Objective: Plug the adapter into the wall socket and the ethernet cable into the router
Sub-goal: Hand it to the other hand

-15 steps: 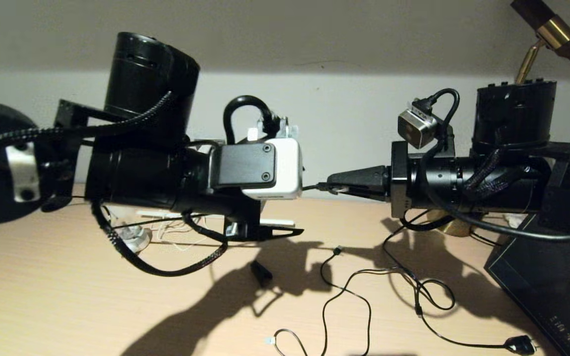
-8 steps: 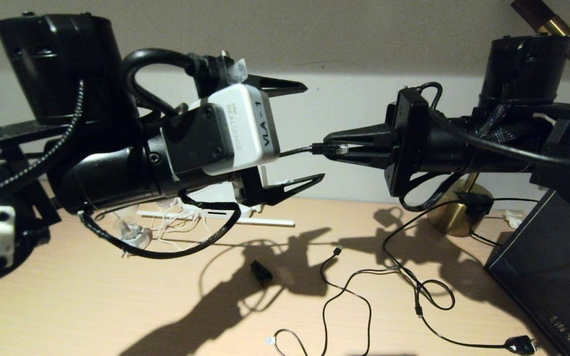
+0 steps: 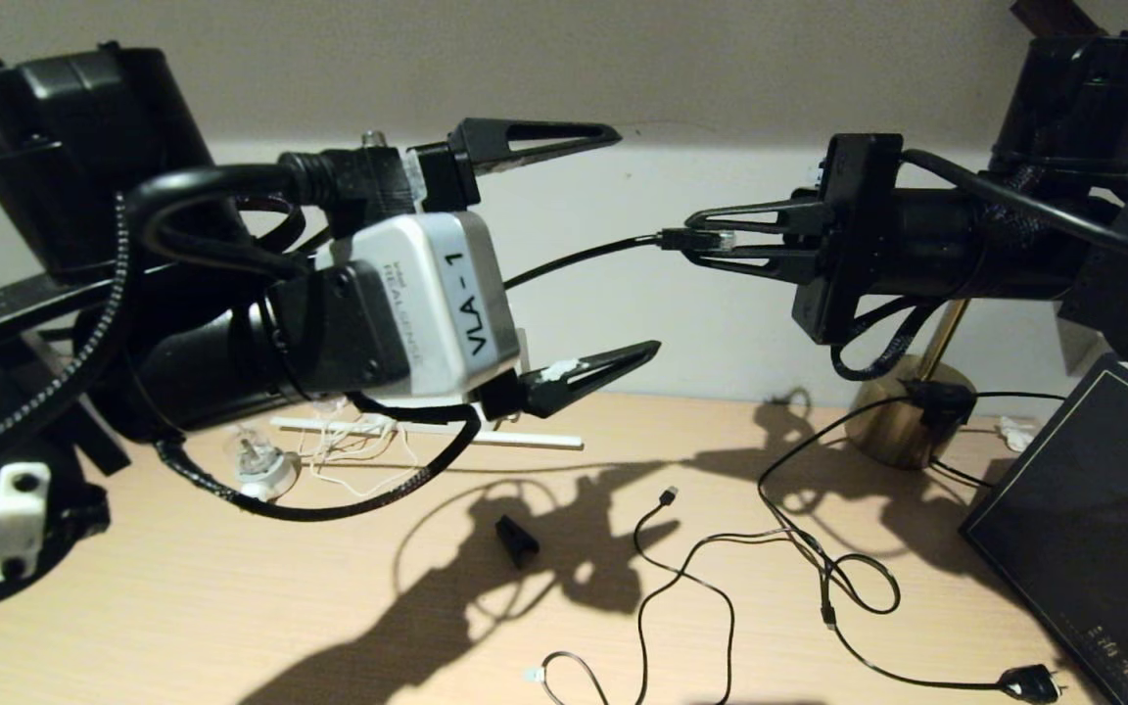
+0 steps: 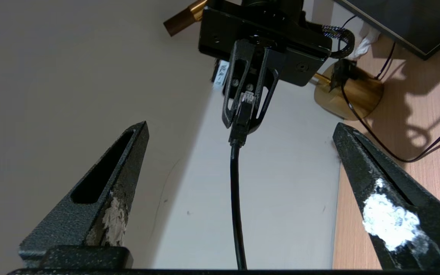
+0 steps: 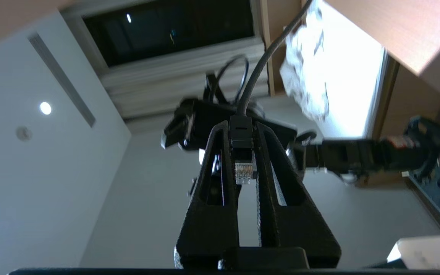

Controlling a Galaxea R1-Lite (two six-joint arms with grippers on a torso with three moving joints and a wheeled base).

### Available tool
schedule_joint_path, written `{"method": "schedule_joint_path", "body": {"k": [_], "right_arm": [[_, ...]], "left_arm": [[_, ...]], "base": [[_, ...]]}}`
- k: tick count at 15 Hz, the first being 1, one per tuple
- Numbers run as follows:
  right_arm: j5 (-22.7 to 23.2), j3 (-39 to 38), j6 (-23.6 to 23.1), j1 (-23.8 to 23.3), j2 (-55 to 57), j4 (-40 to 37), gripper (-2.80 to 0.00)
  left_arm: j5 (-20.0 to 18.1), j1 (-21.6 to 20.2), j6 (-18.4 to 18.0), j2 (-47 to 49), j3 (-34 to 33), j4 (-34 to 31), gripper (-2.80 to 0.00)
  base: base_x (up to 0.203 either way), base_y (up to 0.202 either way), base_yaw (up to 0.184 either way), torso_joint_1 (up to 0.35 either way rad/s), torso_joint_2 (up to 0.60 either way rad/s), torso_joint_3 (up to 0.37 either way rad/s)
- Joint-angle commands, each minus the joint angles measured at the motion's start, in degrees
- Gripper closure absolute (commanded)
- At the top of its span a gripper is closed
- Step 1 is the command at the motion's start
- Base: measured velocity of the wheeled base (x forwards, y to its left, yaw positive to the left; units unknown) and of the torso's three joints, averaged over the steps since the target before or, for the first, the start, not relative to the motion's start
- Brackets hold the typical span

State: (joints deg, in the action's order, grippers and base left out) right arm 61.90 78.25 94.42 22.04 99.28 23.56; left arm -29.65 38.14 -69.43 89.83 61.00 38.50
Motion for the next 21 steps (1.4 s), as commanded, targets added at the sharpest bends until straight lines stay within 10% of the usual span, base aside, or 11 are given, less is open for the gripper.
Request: {"method": "schedule_joint_path", "body": {"k": [1, 18, 19, 21], "right_arm": [[1.03, -0.03, 0.5, -0.16, -0.14, 0.17, 0.0], [1.12, -0.29, 0.33, 1.43, 0.04, 0.25, 0.0], [1.04, -0.29, 0.33, 1.41, 0.04, 0.25, 0.0], [1.03, -0.38, 0.33, 1.43, 0.04, 0.25, 0.0]], "left_arm": [[-1.04, -0.18, -0.36, 1.05, 0.05, 0.7, -2.8], [-3.31, -1.58, -0.27, 8.17, 5.97, 4.21, -2.8], [-3.64, -1.66, -0.27, 8.09, 5.97, 4.21, 0.0], [-3.66, -1.67, -0.27, 8.08, 5.94, 4.27, 0.0]], "base": [[0.0, 0.0, 0.0, 0.0, 0.0, 0.0], [0.0, 0.0, 0.0, 0.0, 0.0, 0.0], [0.0, 0.0, 0.0, 0.0, 0.0, 0.0], [0.0, 0.0, 0.0, 0.0, 0.0, 0.0]]}}
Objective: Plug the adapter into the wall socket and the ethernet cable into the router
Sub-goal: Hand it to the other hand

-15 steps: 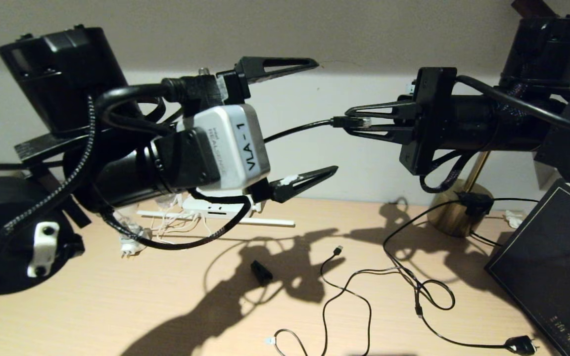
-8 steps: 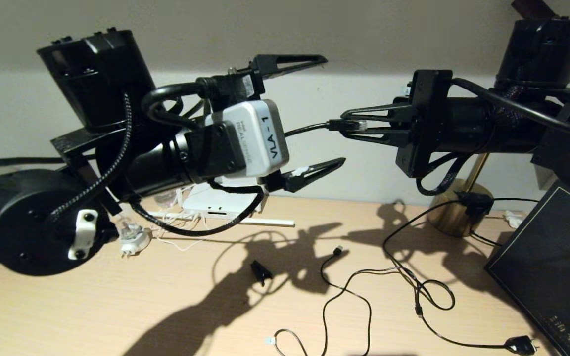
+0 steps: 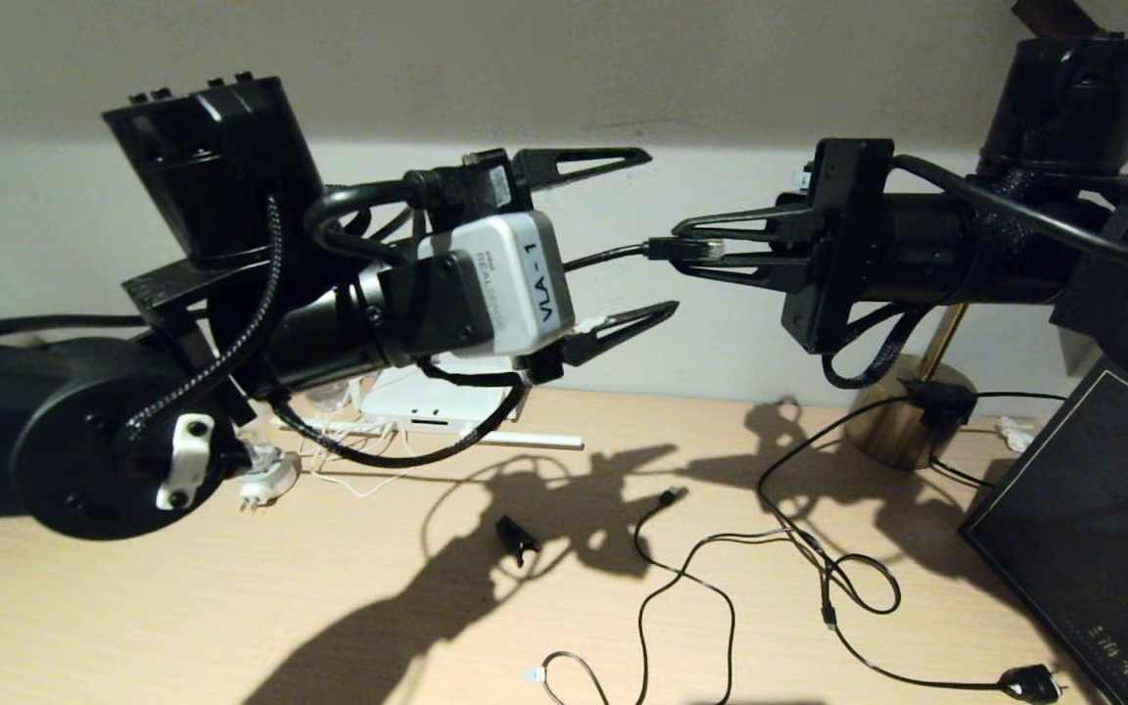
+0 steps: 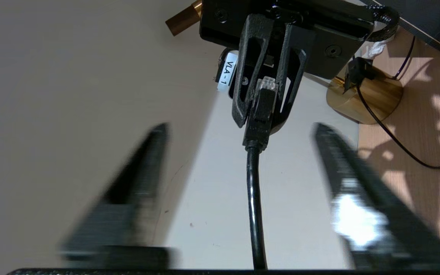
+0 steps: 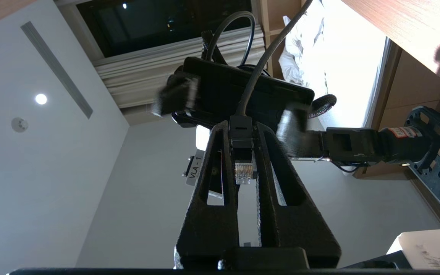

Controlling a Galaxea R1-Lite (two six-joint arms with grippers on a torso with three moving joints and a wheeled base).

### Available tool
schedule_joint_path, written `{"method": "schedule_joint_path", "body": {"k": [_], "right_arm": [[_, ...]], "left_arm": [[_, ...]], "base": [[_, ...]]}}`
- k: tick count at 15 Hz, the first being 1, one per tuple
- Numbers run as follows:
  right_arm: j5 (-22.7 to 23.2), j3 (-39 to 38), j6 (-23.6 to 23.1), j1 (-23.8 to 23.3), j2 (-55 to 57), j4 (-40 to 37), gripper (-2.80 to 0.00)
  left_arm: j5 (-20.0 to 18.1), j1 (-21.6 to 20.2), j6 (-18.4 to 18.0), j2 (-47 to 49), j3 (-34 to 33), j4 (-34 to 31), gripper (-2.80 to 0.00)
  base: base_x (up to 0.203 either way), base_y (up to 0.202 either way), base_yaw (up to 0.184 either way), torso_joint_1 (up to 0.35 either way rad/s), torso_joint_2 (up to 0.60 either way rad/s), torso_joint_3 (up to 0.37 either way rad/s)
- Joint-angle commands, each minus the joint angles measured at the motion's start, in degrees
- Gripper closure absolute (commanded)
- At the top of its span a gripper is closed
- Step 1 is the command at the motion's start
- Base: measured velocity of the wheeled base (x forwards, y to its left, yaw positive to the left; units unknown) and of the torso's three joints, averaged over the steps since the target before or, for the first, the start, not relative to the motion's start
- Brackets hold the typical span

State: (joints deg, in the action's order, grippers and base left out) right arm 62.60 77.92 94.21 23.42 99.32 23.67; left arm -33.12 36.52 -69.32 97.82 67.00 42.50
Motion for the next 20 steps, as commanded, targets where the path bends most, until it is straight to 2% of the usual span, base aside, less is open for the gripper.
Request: {"method": "schedule_joint_path", "body": {"k": [1, 15, 16, 19, 20], "right_arm": [[0.33, -0.05, 0.54, -0.02, 0.0, 0.15, 0.0], [0.24, -0.05, 0.27, 0.08, -0.08, 0.15, 0.0], [0.24, -0.05, 0.36, 0.05, -0.09, 0.15, -2.8], [-0.12, -1.09, -0.17, -0.66, -0.9, 0.15, -2.8], [-0.19, -2.06, -0.53, -2.0, -1.64, 0.27, -2.8]], "left_arm": [[-0.28, -0.05, -0.38, 0.09, -0.03, 0.31, 0.0], [-0.36, 0.39, -0.47, 0.53, -0.45, 1.01, 0.0], [-0.45, 0.39, -0.47, 0.46, -0.71, 1.01, 0.0], [-0.54, -0.13, -0.08, -1.96, -4.89, 0.94, 0.0], [-0.55, -1.51, 1.03, -3.75, -6.72, 0.83, 0.0]], "base": [[0.0, 0.0, 0.0, 0.0, 0.0, 0.0], [0.0, 0.0, 0.0, 0.0, 0.0, 0.0], [0.0, 0.0, 0.0, 0.0, 0.0, 0.0], [0.0, 0.0, 0.0, 0.0, 0.0, 0.0], [0.0, 0.0, 0.0, 0.0, 0.0, 0.0]]}}
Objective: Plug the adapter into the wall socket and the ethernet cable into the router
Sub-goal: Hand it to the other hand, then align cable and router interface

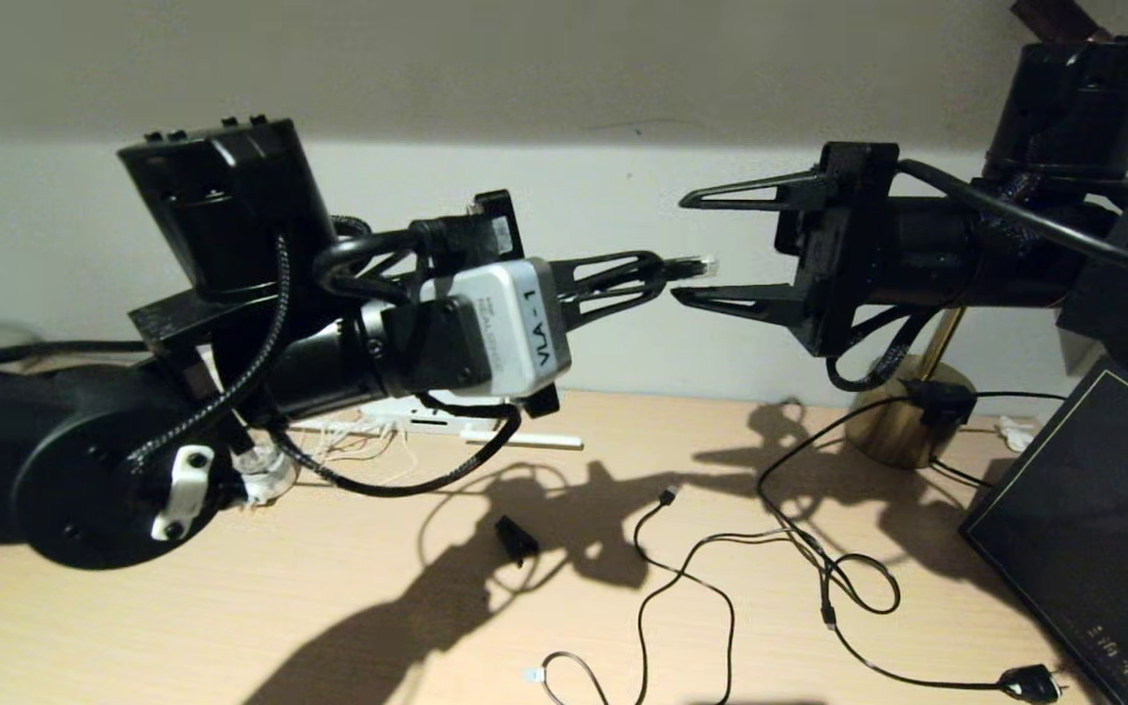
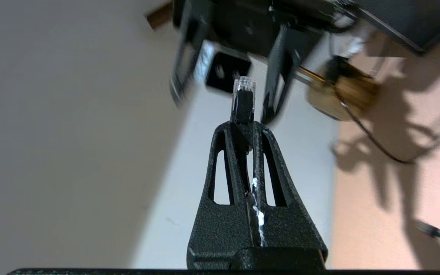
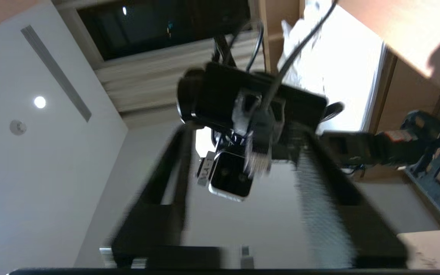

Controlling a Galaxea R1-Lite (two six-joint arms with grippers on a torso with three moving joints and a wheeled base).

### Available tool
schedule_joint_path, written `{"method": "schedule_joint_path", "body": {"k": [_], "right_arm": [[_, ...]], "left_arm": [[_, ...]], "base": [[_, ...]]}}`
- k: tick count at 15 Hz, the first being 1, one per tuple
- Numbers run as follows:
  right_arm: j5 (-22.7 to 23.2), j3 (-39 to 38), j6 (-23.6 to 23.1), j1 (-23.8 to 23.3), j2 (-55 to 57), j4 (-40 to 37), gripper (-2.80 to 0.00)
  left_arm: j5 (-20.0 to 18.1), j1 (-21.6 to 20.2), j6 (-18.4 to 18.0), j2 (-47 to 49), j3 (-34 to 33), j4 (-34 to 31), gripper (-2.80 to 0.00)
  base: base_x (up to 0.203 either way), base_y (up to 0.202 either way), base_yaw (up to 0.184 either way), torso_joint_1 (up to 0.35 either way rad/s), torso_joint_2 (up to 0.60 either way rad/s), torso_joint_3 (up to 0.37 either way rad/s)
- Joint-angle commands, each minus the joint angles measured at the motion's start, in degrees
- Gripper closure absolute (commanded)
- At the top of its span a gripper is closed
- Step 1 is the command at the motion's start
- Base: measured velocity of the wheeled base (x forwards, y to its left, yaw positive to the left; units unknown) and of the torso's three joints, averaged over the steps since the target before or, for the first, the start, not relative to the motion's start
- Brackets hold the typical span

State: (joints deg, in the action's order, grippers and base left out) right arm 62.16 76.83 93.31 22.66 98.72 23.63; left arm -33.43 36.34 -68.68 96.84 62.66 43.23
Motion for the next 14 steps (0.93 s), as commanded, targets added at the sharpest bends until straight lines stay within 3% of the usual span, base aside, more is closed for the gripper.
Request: {"method": "schedule_joint_path", "body": {"k": [1, 2, 4, 5, 8, 9, 10, 12, 13, 14], "right_arm": [[0.11, -1.97, 0.1, -3.08, -1.99, 0.99, -2.8], [-0.37, -3.78, -0.31, -4.16, -3.62, 2.16, -2.8], [-3.72, -9.5, -3.6, -6.38, -8.29, 4.91, -2.8], [-4.78, -12.89, -6.63, -8.54, -11.37, 5.72, 0.0], [-5.67, -22.8, -15.85, -13.84, -21.98, 6.21, 0.0], [-5.78, -26.31, -18.83, -16.12, -26.26, 6.1, 0.0], [-5.88, -29.75, -22.65, -18.69, -30.87, 5.64, 0.0], [-7.33, -37.09, -34.66, -25.32, -41.63, 2.34, 0.0], [-10.25, -40.57, -42.33, -28.25, -46.92, -0.25, 0.0], [-17.02, -44.69, -52.44, -30.9, -52.41, -2.65, 0.0]], "left_arm": [[-0.41, -3.56, 2.71, -4.51, -4.41, 0.05, 0.0], [-0.55, -6.63, 6.24, -6.42, -6.72, 0.0, 0.0], [-0.65, -11.49, 16.78, -9.49, -9.6, -0.43, 0.0], [-0.66, -13.56, 22.54, -10.21, -9.87, -0.57, 0.0], [0.29, -18.69, 40.2, -12.61, -9.11, -1.56, 0.0], [1.43, -20.65, 44.22, -13.9, -8.66, -4.81, 0.0], [2.53, -22.06, 46.5, -15.47, -8.4, -10.53, 0.0], [5.14, -24.38, 52.47, -19.46, -8.11, -25.51, 0.0], [6.24, -25.06, 55.64, -21.16, -7.95, -32.86, 0.0], [7.33, -25.81, 59.08, -22.54, -7.74, -39.68, 0.0]], "base": [[0.0, 0.0, 0.0, 0.0, 0.0, 0.0], [0.0, 0.0, 0.0, 0.0, 0.0, 0.0], [0.0, 0.0, 0.0, 0.0, 0.0, 0.0], [0.0, 0.0, 0.0, 0.0, 0.0, 0.0], [0.0, 0.0, 0.0, 0.0, 0.0, 0.0], [0.0, 0.0, 0.0, 0.0, 0.0, 0.0], [0.0, 0.0, 0.0, 0.0, 0.0, 0.0], [0.0, 0.0, 0.0, 0.0, 0.0, 0.0], [0.0, 0.0, 0.0, 0.0, 0.0, 0.0], [0.0, 0.0, 0.0, 0.0, 0.0, 0.0]]}}
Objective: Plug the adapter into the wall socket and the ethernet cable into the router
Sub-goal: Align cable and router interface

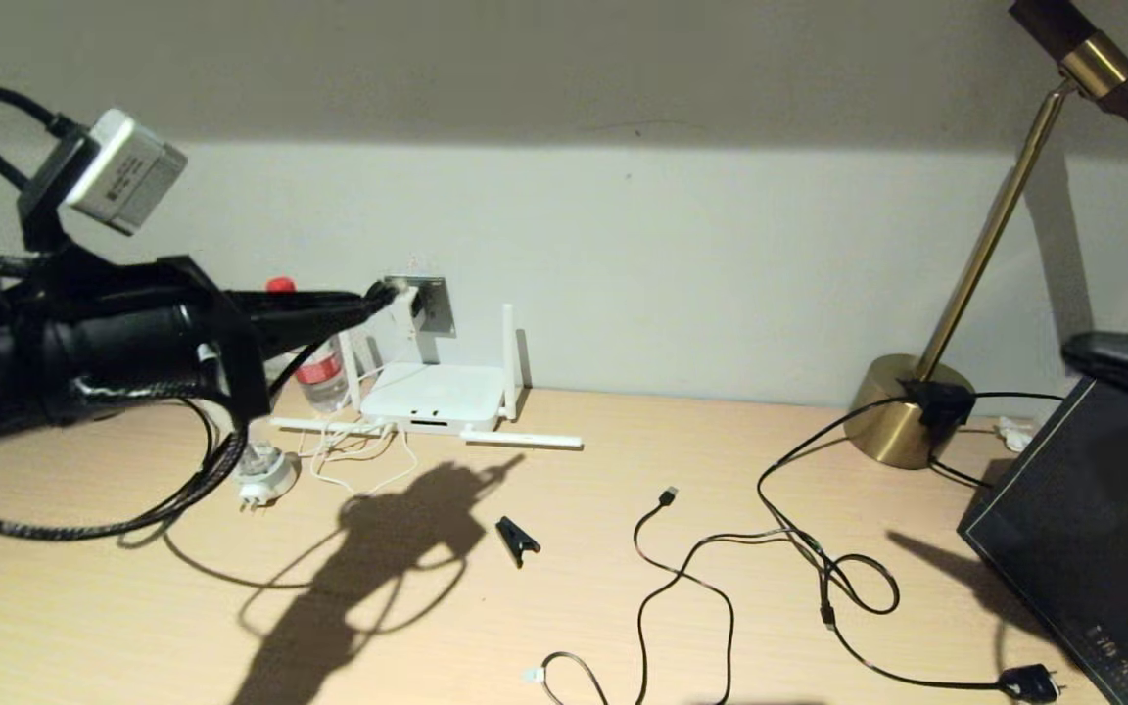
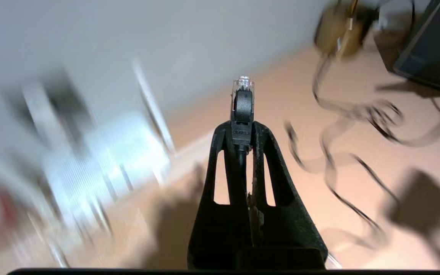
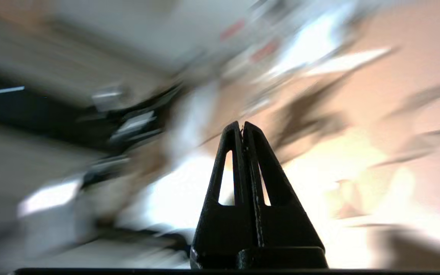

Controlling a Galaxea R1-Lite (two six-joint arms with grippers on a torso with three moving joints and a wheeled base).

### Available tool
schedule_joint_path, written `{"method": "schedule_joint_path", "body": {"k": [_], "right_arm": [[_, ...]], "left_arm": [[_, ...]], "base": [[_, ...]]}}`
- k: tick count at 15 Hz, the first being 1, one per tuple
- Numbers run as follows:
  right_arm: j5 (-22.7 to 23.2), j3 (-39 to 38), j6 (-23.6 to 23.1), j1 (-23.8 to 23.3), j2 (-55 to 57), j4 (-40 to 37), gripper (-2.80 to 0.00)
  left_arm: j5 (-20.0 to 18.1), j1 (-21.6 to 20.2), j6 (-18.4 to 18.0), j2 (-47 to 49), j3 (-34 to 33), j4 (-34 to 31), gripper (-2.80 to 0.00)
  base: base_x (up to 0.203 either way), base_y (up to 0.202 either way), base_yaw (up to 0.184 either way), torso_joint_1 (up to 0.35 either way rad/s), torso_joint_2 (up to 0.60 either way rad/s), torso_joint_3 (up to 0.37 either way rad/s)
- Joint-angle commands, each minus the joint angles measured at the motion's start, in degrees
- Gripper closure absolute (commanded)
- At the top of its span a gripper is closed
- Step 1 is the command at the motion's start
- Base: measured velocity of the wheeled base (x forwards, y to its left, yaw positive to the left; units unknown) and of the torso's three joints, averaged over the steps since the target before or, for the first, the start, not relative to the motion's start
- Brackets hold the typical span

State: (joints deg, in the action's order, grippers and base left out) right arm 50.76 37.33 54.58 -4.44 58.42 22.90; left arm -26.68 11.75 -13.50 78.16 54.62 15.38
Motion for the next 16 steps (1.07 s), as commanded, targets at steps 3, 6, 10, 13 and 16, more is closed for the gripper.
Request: {"method": "schedule_joint_path", "body": {"k": [3, 6, 10, 13, 16], "right_arm": [[-28.49, -15.54, -36.02, -7.41, -26.59, -5.56, 0.0], [-38.35, -28.13, -49.71, -9.06, -36.01, -7.13, 0.0], [-40.21, -39.08, -54.21, -9.44, -42.21, -7.3, 0.0], [-39.44, -39.44, -55.3, -9.44, -42.42, -7.43, 0.0], [-41.56, -38.5, -61.89, -9.42, -42.42, -14.62, 0.0]], "left_arm": [[2.25, -4.15, 14.31, -4.17, -0.62, -18.16, 0.0], [7.76, -4.29, 19.7, -0.91, -2.71, -18.1, 0.0], [12.25, -4.43, 25.5, 5.02, -2.99, -17.11, 0.0], [12.56, -4.43, 25.92, 9.71, -3.0, -14.41, 0.0], [14.35, -4.46, 26.38, 14.79, -4.05, -7.71, 0.0]], "base": [[0.0, 0.0, 0.0, 0.0, 0.0, 0.0], [0.0, 0.0, 0.0, 0.0, 0.0, 0.0], [0.0, 0.0, 0.0, 0.0, 0.0, 0.0], [0.0, 0.0, 0.0, 0.0, 0.0, 0.0], [0.0, 0.0, 0.0, 0.0, 0.0, 0.0]]}}
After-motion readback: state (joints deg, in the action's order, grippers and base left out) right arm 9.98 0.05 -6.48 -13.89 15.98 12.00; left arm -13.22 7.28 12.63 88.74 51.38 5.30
